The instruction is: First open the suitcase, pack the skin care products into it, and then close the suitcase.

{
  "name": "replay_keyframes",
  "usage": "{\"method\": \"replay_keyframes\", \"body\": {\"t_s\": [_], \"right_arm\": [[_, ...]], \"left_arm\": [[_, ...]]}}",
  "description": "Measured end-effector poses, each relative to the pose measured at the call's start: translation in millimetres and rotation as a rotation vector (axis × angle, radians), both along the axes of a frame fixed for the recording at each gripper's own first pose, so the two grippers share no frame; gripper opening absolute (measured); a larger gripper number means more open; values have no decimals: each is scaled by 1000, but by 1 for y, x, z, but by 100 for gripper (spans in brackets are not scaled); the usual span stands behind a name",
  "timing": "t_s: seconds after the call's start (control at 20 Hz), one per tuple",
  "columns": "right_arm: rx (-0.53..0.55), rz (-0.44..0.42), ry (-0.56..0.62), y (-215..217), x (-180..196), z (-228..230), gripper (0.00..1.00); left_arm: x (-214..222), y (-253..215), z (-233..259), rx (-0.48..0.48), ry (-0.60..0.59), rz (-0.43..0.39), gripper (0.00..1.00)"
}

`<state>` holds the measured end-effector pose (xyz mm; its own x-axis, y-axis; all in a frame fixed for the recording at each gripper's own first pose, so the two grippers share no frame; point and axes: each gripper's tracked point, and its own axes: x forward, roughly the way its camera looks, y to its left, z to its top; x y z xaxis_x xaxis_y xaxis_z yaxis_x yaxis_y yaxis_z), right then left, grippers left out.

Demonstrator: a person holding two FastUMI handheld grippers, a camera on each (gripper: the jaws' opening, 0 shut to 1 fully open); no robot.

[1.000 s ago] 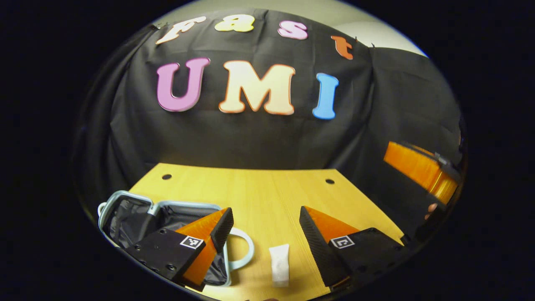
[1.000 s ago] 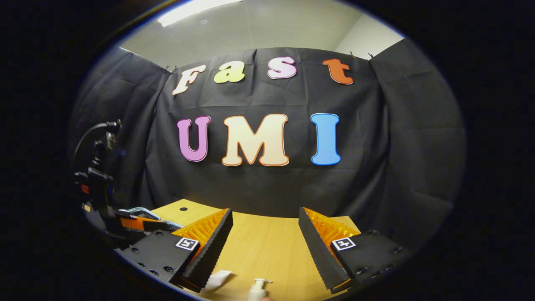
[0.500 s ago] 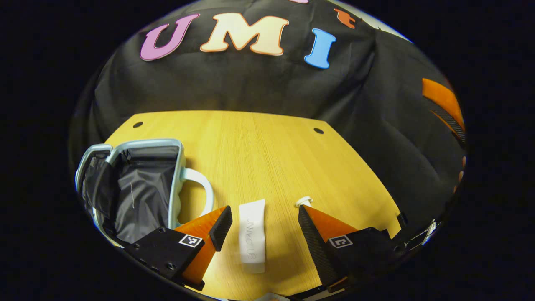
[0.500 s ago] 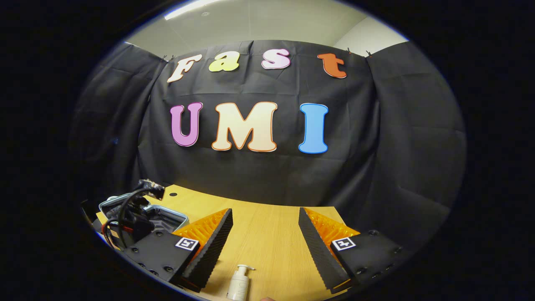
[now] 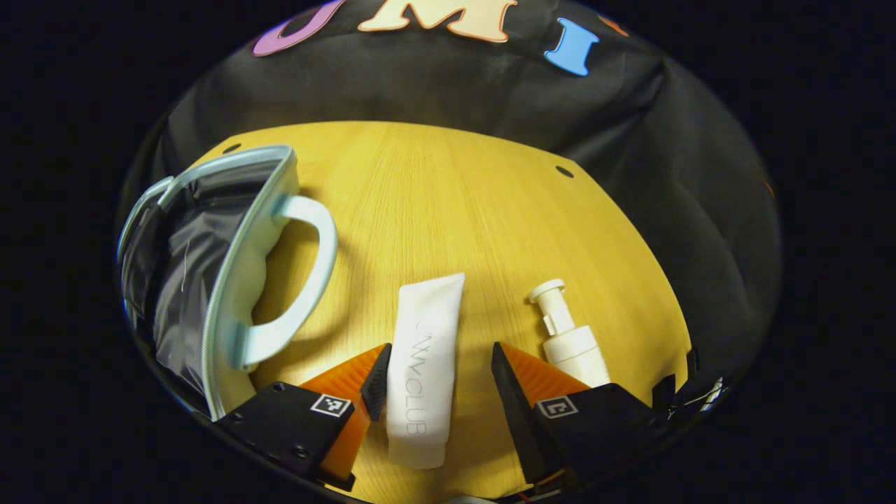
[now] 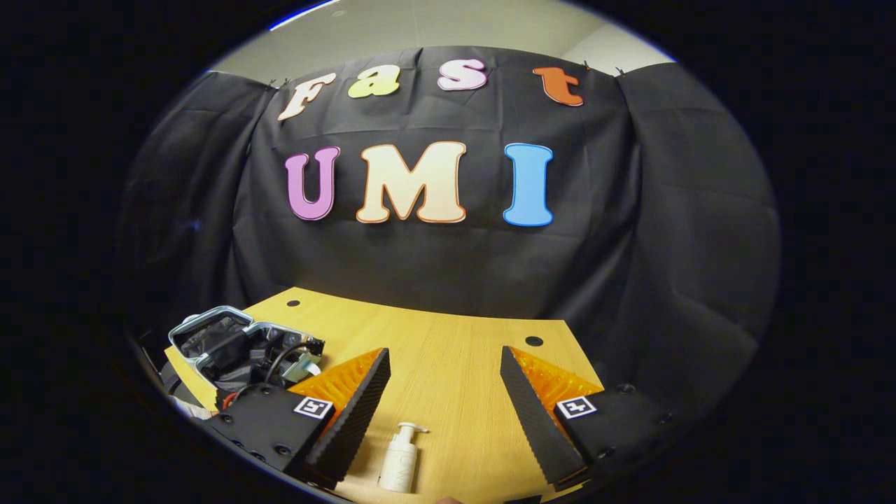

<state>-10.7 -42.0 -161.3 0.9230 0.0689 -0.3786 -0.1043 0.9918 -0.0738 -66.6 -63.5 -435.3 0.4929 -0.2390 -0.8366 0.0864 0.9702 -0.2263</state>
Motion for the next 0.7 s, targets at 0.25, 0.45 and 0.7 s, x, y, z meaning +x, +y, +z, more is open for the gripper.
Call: {"method": "replay_keyframes", "body": {"t_s": [0.25, 0.45, 0.7], "right_arm": [[15, 4, 69, 7, 0, -24, 100], [29, 12, 238, 17, -4, -78, 100], [50, 43, 570, 35, -37, -183, 99]], "left_arm": [[1, -1, -2, -18, -7, -16, 43], [1, -4, -5, -43, 10, -7, 11], [1, -6, -4, -83, 32, -29, 2]]}}
